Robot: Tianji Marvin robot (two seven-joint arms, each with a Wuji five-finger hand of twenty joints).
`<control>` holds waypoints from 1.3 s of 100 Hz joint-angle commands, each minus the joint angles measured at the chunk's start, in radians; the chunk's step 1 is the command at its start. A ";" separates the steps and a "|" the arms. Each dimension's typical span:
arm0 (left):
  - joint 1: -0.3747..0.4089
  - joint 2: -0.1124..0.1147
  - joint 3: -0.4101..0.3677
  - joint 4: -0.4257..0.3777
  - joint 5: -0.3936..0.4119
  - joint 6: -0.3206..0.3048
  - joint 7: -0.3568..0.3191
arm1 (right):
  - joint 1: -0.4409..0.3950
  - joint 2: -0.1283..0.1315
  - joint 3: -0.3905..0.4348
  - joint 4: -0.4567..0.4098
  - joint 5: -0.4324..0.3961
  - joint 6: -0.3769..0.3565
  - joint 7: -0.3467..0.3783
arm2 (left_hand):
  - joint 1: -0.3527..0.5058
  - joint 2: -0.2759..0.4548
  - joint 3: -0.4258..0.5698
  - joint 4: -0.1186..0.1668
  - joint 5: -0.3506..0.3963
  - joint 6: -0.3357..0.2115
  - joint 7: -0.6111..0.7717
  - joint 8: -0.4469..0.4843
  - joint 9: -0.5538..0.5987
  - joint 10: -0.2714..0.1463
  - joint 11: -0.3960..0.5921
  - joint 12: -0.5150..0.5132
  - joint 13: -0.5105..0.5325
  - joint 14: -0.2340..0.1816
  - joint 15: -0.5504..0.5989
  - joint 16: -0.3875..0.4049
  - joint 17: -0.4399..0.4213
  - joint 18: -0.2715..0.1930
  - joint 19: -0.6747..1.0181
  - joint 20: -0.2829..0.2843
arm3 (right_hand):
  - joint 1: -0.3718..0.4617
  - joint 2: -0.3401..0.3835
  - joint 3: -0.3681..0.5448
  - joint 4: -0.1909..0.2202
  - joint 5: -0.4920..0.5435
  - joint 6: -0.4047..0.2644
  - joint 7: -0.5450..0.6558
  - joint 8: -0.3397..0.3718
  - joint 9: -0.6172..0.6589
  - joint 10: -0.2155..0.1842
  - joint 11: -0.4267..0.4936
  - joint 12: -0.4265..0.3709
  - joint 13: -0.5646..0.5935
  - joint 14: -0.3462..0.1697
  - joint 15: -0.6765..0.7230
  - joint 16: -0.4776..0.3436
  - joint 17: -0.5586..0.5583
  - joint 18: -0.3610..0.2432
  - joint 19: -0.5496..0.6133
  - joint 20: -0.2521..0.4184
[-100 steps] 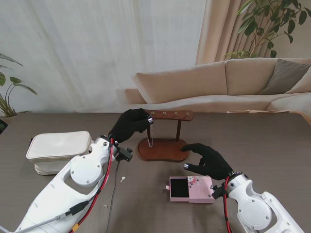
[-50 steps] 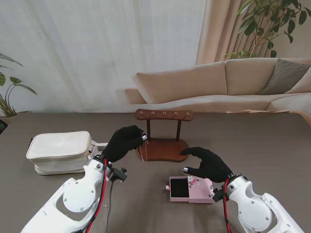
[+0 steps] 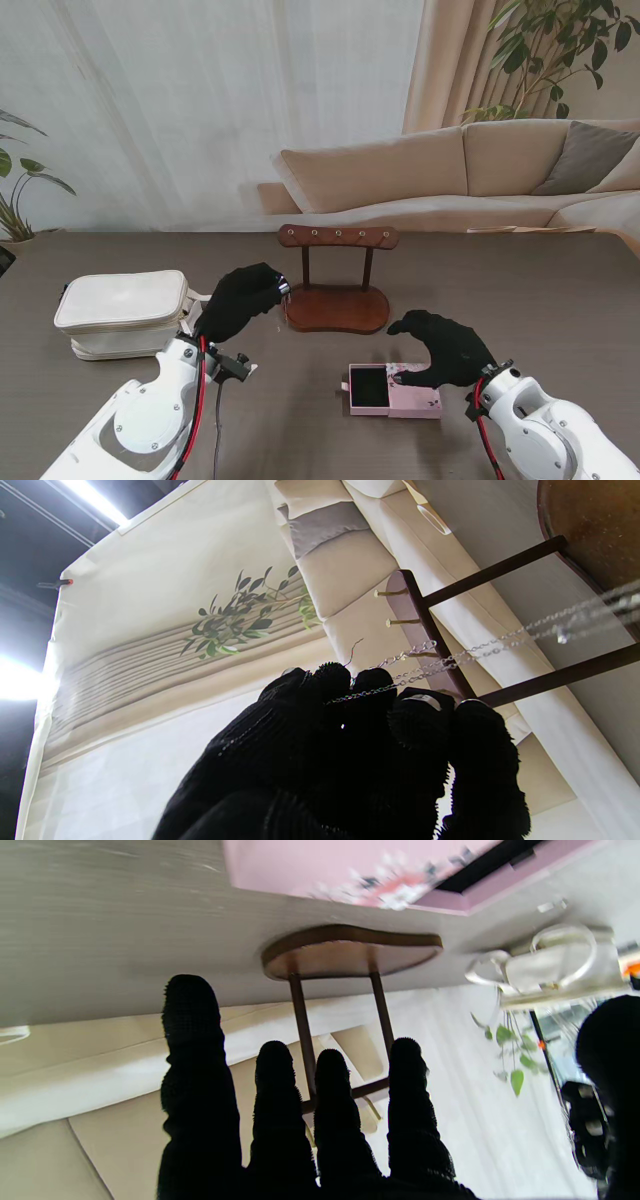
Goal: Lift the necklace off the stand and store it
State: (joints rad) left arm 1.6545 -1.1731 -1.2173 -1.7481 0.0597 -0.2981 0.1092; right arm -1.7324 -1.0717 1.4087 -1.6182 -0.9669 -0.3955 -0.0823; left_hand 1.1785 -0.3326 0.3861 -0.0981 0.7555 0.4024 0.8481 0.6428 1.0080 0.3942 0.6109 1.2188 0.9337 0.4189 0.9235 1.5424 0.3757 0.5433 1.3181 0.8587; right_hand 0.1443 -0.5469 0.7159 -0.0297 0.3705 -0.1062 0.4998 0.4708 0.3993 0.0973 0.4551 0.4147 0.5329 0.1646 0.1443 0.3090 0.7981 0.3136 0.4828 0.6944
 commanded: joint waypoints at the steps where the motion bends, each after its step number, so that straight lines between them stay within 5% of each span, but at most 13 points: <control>1: 0.013 0.002 -0.006 -0.016 0.003 -0.006 -0.014 | -0.008 0.019 0.005 -0.003 -0.018 0.005 0.020 | 0.017 -0.025 0.052 -0.002 0.031 -0.046 0.018 0.009 0.023 -0.014 0.005 -0.002 0.025 -0.024 0.027 0.028 0.007 -0.053 0.057 -0.006 | -0.056 -0.030 0.057 -0.018 -0.045 0.011 -0.008 -0.014 -0.056 -0.024 0.003 0.006 -0.045 -0.028 -0.010 -0.012 -0.636 -0.027 -0.032 0.028; 43: 0.038 0.005 -0.022 -0.037 0.016 -0.006 -0.014 | 0.023 0.052 -0.066 0.052 -0.232 0.081 -0.002 | 0.018 -0.024 0.050 -0.001 0.031 -0.045 0.015 0.012 0.023 -0.014 0.005 -0.004 0.026 -0.024 0.024 0.028 0.006 -0.054 0.057 -0.010 | -0.137 -0.029 0.075 -0.034 -0.195 0.138 -0.047 -0.002 -0.202 0.019 0.019 0.016 -0.124 -0.023 -0.026 -0.025 -0.671 -0.043 -0.044 0.013; 86: 0.049 0.007 -0.030 -0.047 0.019 -0.002 -0.019 | 0.081 0.068 -0.149 0.099 -0.299 0.133 0.037 | 0.019 -0.022 0.047 -0.001 0.031 -0.047 0.013 0.014 0.023 -0.016 0.005 -0.005 0.026 -0.025 0.024 0.028 0.006 -0.055 0.059 -0.013 | -0.163 -0.031 0.081 -0.044 -0.277 0.269 -0.072 0.000 -0.240 0.057 -0.051 -0.029 -0.190 0.008 -0.047 -0.037 -0.733 -0.059 -0.080 -0.014; 130: 0.051 0.009 -0.032 -0.048 0.018 -0.003 -0.025 | 0.055 0.065 -0.119 0.073 -0.282 0.109 0.037 | 0.020 -0.022 0.046 0.000 0.032 -0.046 0.012 0.015 0.023 -0.015 0.005 -0.005 0.026 -0.025 0.024 0.028 0.006 -0.056 0.059 -0.015 | -0.175 -0.005 0.078 -0.049 -0.255 0.288 -0.054 -0.006 -0.228 0.059 -0.015 -0.007 -0.160 0.025 -0.036 -0.035 -0.723 -0.048 -0.082 -0.017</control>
State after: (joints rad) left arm 1.7023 -1.1635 -1.2490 -1.7895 0.0790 -0.3024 0.1039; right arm -1.6479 -1.0070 1.2785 -1.5226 -1.2510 -0.2714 -0.0628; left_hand 1.1784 -0.3332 0.3864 -0.0983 0.7634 0.4015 0.8397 0.6478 1.0087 0.3936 0.6109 1.2178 0.9339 0.4184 0.9236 1.5424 0.3760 0.5424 1.3184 0.8563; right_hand -0.0398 -0.5425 0.7548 -0.0685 0.1365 0.1566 0.4428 0.4651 0.2003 0.1215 0.4281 0.3949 0.3917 0.1724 0.1109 0.2809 0.7368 0.2636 0.4265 0.6945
